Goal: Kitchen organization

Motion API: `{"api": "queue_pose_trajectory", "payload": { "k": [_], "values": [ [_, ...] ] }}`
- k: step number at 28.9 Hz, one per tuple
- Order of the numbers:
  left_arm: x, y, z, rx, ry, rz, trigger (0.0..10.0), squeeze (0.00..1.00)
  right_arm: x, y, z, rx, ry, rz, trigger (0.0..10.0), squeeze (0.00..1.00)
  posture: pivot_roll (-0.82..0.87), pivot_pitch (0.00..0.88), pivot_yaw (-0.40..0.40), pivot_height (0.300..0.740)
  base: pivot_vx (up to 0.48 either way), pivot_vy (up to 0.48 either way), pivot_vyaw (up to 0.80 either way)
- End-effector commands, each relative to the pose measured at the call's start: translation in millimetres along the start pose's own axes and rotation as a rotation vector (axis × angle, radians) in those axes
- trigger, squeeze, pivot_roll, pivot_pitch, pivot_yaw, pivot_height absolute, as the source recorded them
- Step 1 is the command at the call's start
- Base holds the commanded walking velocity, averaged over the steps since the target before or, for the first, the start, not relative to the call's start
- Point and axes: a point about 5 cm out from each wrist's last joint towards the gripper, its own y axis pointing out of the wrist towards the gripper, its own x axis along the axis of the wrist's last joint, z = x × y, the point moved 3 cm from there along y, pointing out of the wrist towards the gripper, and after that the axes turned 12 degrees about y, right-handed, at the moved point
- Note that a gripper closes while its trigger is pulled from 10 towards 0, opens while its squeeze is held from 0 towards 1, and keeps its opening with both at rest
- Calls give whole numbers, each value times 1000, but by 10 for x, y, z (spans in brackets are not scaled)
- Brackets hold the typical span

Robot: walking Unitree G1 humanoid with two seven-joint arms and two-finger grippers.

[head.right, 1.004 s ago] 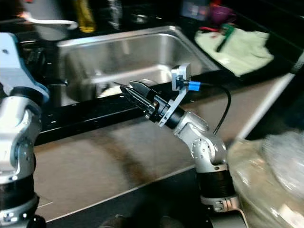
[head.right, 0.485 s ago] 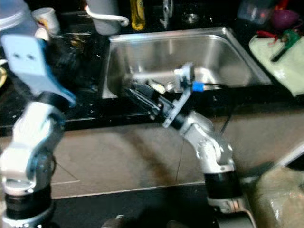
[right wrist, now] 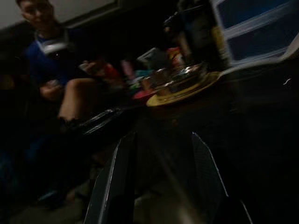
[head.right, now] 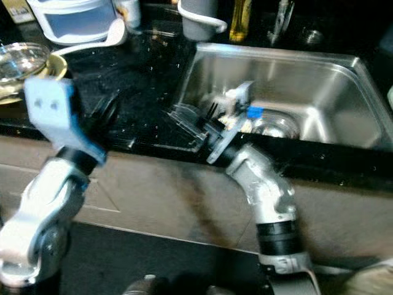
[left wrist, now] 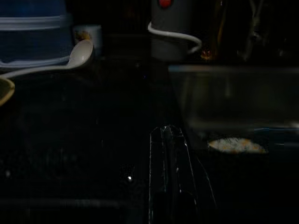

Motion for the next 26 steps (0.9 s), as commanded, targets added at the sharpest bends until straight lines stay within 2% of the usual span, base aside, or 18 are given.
{"api": "queue_pose_trajectory", "payload": {
  "k": [1,5,9,15,19,24,26],
  "values": [
    [37,-41,-48,-8,7,-12,10000,0,-37,-16,16,0,20,-3,10000,0,40,70,-44,732,0,0,800],
    [-118,-188,-131,-6,25,42,10000,0,-234,27,136,12,82,-15,10000,0,45,74,-43,732,0,0,581],
    [-158,-205,-177,-7,46,51,10000,0,-294,54,203,32,111,-13,10000,0,45,76,-44,732,0,0,0],
    [-195,-214,-221,1,62,59,10000,0,-319,83,264,57,119,-9,10000,0,45,78,-48,732,0,0,768],
    [-156,-169,-163,35,84,37,10000,0,-275,118,251,49,108,-21,10000,0,46,77,-51,732,0,0,791],
    [-121,-131,-97,65,110,20,10000,0,-233,148,214,31,92,-27,10000,0,46,75,-55,732,0,0,0],
    [-92,-100,12,106,143,9,10000,0,-184,167,158,2,71,-37,10000,0,49,75,-60,732,0,0,0]
  ]
}}
